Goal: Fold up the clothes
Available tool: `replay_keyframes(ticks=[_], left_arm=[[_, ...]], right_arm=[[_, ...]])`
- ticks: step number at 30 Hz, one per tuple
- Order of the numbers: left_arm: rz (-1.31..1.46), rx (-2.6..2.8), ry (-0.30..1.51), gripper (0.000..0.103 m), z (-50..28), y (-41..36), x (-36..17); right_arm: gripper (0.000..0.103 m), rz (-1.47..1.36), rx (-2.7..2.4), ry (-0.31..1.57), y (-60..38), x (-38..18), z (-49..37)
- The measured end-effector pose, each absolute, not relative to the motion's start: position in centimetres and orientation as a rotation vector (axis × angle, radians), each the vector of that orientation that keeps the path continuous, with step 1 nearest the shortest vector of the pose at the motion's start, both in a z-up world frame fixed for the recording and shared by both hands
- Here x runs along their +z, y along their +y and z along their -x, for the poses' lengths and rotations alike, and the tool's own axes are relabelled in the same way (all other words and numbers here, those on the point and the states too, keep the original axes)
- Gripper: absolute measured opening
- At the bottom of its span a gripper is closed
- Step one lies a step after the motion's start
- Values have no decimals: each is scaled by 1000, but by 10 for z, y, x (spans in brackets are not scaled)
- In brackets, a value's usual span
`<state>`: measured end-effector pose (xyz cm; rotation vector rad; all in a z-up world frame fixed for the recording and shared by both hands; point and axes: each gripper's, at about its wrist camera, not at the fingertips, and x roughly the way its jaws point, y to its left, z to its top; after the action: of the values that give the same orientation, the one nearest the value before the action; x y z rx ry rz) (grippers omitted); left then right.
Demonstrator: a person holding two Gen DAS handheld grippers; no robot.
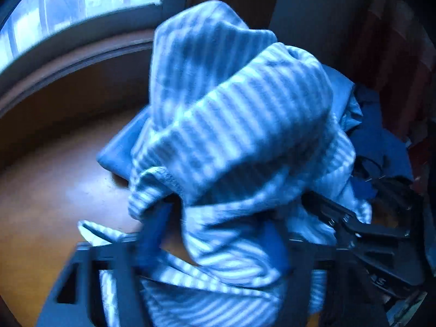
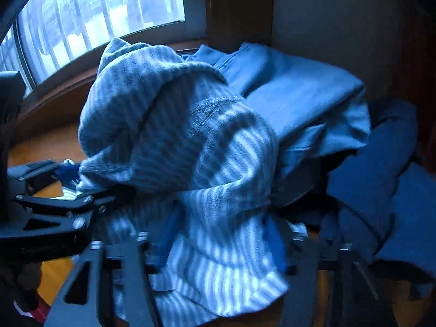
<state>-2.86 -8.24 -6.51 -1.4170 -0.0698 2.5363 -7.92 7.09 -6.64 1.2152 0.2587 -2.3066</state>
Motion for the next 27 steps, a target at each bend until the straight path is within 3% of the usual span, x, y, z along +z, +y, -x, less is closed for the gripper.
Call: replay_keyframes(ticks=[3, 5, 12, 19, 23, 27], left_arm=[[1396, 2534, -63, 28, 18, -90, -56], [1374, 2540, -48, 26, 8, -97, -48], [1261, 2673, 20, 20, -52, -171, -9], [1284, 2694, 4, 20, -90, -270, -12], [1307, 2651, -6, 22, -103, -294, -24], [1330, 2595, -6, 33, -110, -309, -35]], right_arm=[[19, -1216, -2276, 168, 72, -62, 74], [17, -1203, -2231, 102, 70, -56, 65], [16, -1081, -2113, 75, 17, -35, 6], [16, -1018, -2043, 50, -73, -29, -58], [22, -1027, -2033, 24, -124, -40, -84], [33, -1072, -2087, 16, -133, -32, -101]])
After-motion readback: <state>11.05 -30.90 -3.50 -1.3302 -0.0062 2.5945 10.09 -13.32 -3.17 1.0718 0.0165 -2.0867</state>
